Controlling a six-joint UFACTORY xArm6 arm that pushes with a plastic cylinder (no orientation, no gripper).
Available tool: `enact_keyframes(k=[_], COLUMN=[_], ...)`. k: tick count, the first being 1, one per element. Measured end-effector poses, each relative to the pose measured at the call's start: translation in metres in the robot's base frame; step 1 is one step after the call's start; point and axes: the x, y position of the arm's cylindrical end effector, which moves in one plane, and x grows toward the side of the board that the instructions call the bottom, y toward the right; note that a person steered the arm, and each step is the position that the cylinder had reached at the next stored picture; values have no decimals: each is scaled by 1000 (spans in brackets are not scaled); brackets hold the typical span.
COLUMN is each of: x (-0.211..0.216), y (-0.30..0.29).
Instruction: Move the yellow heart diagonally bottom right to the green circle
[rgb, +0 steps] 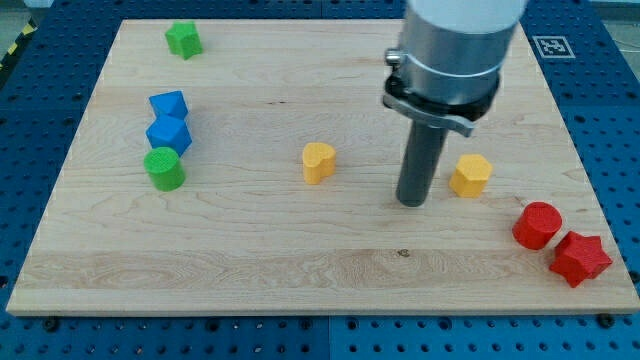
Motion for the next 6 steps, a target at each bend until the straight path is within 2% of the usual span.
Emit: enact_keyframes(k=[1,3,4,5,6], x=[-11,-12,-12,-23,-46], y=[-18,-111,-56,-26,-43])
